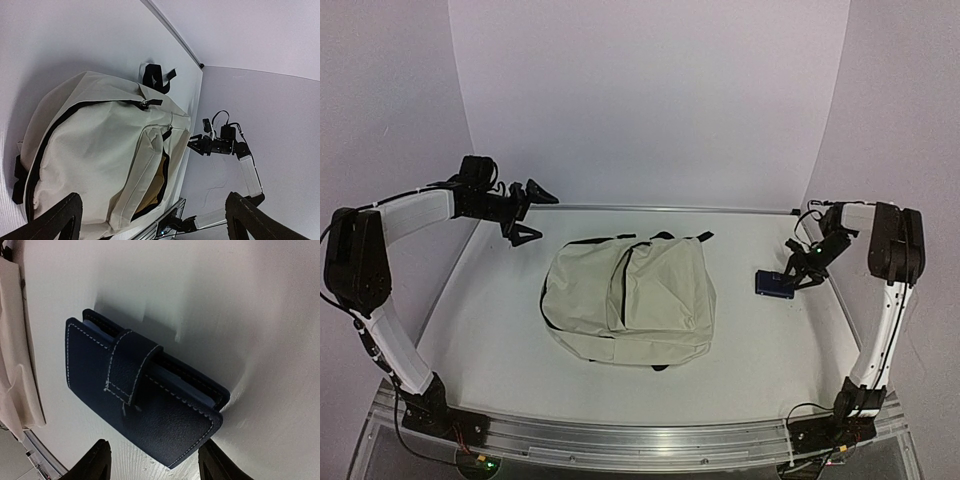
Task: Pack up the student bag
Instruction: Pick up the stationery from the center of the board.
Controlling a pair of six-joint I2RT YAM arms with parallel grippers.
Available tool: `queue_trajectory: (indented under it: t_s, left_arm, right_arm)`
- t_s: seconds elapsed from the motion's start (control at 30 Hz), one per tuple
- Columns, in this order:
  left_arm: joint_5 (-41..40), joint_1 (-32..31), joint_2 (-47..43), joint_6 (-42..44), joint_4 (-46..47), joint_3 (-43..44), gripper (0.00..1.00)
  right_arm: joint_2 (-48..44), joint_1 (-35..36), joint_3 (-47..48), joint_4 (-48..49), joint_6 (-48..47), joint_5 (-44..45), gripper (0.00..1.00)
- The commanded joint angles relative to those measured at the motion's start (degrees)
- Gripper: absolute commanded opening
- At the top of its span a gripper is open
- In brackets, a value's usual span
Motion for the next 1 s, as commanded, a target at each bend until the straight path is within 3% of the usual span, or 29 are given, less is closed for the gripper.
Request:
queue_trajectory:
  t_s: [0.0,0.23,0.33,0.97]
  left_arm:
    - [-0.82,-0.1,-1.35,1.51,-0.23,2.2,1.0]
    - [-0.62,-0.15,-0.49,1.21,-0.03,2.3,1.0]
    - [-0.53,-0.09,-0.23,1.1,0.06,2.24,1.0]
    - [-0.84,-0.18,0.1,-0.36,1.39,1.25,1.0]
  right_arm:
    - [1.61,0.27,-0.11,1.01,-0.96,-0.28,0.6]
    - [2.48,0.23,-0.15,1.12,-1.72,-7.01,0.47]
    - [3.01,0.22,-0.24,1.36,-2.19,-9.27,0.36]
    - [4.68,2.3,-1.17,4.07,2.6,-20.76,0.22]
